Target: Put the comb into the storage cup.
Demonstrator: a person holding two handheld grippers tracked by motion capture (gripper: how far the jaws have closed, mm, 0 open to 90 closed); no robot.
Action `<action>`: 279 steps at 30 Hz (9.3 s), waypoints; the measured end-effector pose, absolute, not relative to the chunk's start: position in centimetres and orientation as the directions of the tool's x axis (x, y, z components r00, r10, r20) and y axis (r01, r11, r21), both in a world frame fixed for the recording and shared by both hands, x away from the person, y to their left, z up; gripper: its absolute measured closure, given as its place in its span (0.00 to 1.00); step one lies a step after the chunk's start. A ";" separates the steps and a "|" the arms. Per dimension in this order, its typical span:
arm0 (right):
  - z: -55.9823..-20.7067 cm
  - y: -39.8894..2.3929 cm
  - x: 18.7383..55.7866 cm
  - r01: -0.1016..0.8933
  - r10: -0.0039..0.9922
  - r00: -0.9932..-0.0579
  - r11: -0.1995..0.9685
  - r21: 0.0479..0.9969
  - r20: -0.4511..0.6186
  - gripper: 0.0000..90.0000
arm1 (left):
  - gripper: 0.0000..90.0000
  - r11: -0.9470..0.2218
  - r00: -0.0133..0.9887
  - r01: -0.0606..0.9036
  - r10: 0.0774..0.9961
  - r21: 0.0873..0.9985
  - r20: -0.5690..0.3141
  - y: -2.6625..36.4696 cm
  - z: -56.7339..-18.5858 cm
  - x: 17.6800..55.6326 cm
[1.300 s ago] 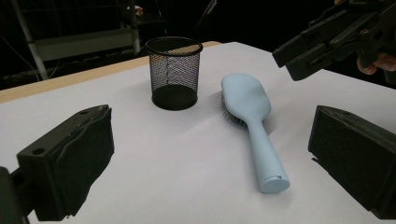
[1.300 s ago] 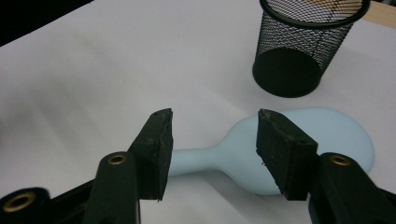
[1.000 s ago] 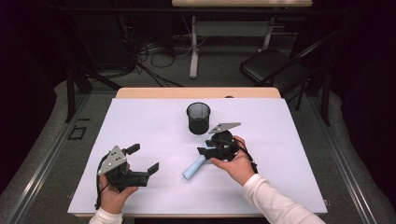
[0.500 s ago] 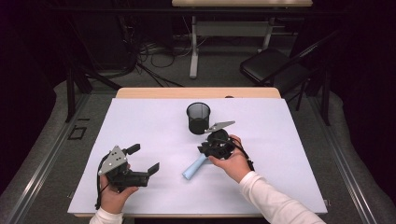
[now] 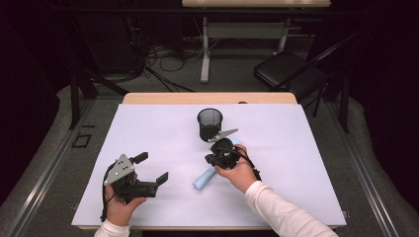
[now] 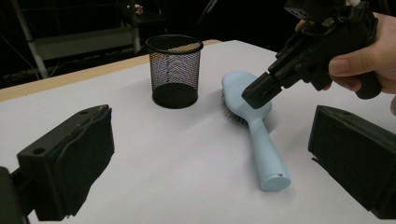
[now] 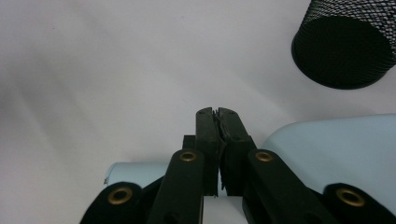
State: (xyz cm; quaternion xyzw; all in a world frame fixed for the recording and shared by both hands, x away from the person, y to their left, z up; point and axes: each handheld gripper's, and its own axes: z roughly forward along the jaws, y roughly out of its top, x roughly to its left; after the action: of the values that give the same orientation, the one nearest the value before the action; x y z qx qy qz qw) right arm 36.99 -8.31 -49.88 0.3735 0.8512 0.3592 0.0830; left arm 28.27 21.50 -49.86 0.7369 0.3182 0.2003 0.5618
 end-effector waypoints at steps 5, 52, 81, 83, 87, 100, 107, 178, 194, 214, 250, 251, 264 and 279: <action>-50.5 -7.4 37.1 0.586 0.695 -0.706 0.467 0.662 0.134 1.00 | 0.00 -0.164 0.715 0.246 0.696 0.955 -0.064 21.5 -49.9 28.3; -53.4 -5.2 36.5 0.607 0.669 -0.737 0.591 0.532 0.098 1.00 | 0.01 -0.157 0.714 0.253 0.696 0.955 -0.075 21.6 -50.0 28.4; -53.6 -8.9 33.9 0.603 0.661 -0.747 0.628 0.492 0.070 1.00 | 0.01 -0.160 0.715 0.246 0.696 0.956 -0.068 21.5 -50.0 28.3; -53.6 -9.2 33.7 0.605 0.667 -0.742 0.628 0.489 0.062 1.00 | 0.01 -0.160 0.714 0.249 0.697 0.955 -0.069 21.5 -50.0 28.4; -53.7 -10.0 33.6 0.609 0.673 -0.738 0.625 0.488 0.058 1.00 | 0.01 -0.158 0.714 0.246 0.697 0.956 -0.069 21.5 -50.0 28.3; -53.9 -13.1 33.1 0.648 0.718 -0.693 0.581 0.492 0.064 1.00 | 0.01 -0.160 0.713 0.247 0.698 0.956 -0.067 21.4 -50.0 28.3; -54.0 -14.8 33.2 0.672 0.742 -0.666 0.550 0.496 0.079 1.00 | 0.01 -0.160 0.712 0.248 0.699 0.955 -0.067 21.4 -50.0 28.3; -50.8 -18.0 34.1 0.662 0.776 -0.620 0.433 0.611 0.121 0.74 | 0.01 -0.165 0.708 0.256 0.703 0.953 -0.069 21.3 -50.2 28.4; -49.5 -18.1 34.9 0.602 0.763 -0.642 0.444 0.663 0.072 0.49 | 0.01 -0.163 0.709 0.255 0.701 0.953 -0.070 21.3 -50.2 28.4; -48.5 -18.3 35.9 0.596 0.768 -0.636 0.427 0.680 0.076 0.24 | 0.01 -0.159 0.709 0.257 0.702 0.953 -0.074 21.2 -50.2 28.4; -47.5 -17.8 37.6 0.595 0.707 -0.707 0.564 0.573 0.038 0.00 | 0.01 -0.160 0.710 0.265 0.700 0.951 -0.080 21.3 -50.3 28.5; -47.5 -17.8 37.7 0.592 0.704 -0.709 0.569 0.570 0.034 0.00 | 0.01 -0.159 0.709 0.265 0.701 0.951 -0.080 21.3 -50.3 28.5; -47.3 -17.7 38.3 0.575 0.685 -0.728 0.616 0.539 -0.006 0.00 | 0.01 -0.161 0.710 0.265 0.699 0.951 -0.080 21.3 -50.3 28.5; -47.6 -16.6 39.3 0.536 0.625 -0.778 0.714 0.449 -0.065 0.04 | 0.01 -0.163 0.711 0.266 0.699 0.950 -0.080 21.3 -50.3 28.5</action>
State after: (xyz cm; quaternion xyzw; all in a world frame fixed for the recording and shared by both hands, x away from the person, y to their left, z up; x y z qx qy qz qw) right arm 39.33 -16.61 -47.55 0.3156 0.9197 0.2078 0.1065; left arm 28.51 21.31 -50.27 0.7375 0.3270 0.1936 0.5583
